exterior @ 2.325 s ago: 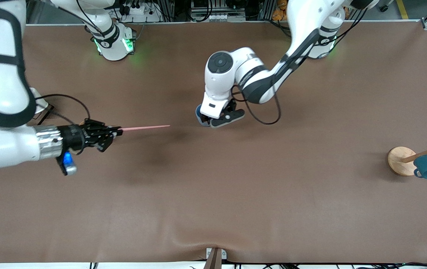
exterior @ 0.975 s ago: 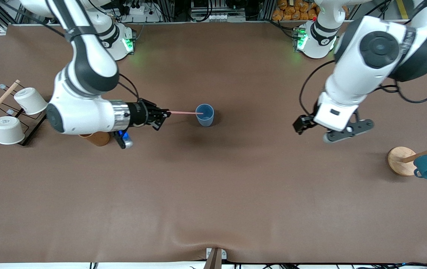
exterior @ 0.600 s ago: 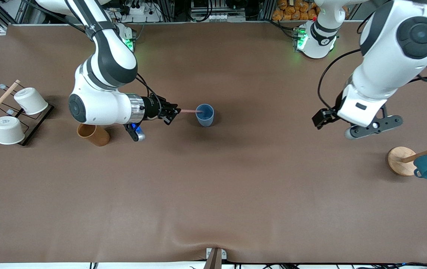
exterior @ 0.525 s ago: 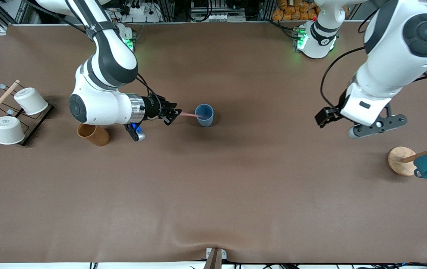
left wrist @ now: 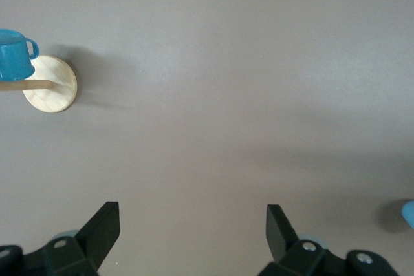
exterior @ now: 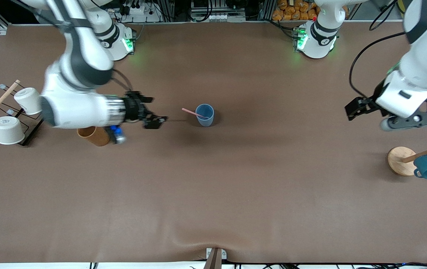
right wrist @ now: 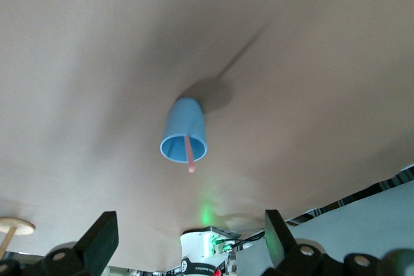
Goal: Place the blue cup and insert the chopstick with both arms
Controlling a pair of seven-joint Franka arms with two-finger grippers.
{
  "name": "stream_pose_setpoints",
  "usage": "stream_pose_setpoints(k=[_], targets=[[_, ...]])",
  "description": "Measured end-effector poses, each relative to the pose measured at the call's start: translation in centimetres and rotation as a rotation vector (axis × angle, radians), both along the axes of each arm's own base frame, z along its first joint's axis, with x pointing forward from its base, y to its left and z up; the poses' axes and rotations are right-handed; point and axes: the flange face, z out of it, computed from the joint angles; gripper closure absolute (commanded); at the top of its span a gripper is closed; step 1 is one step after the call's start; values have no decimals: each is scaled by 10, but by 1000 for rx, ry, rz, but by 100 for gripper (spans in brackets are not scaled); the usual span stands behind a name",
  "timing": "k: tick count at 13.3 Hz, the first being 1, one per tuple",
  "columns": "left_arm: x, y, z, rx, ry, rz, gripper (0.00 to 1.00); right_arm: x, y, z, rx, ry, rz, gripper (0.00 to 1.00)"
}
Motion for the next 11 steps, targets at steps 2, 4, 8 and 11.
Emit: stream_pose_setpoints(k=[2,4,8,11], targets=[[-5,14,10,-11,-2,-35,0,14,-50,28,-2,-48,24,0],[-7,30,16,-30,0,-57,0,23,-90,42,-1,-103,55,0],[-14,56,16,-66,20,-67,0,28,-153,59,-30,-238,260,0],[-22,63,14,-76,27,-67,0,29,-188,78,-82,-326,455,0]])
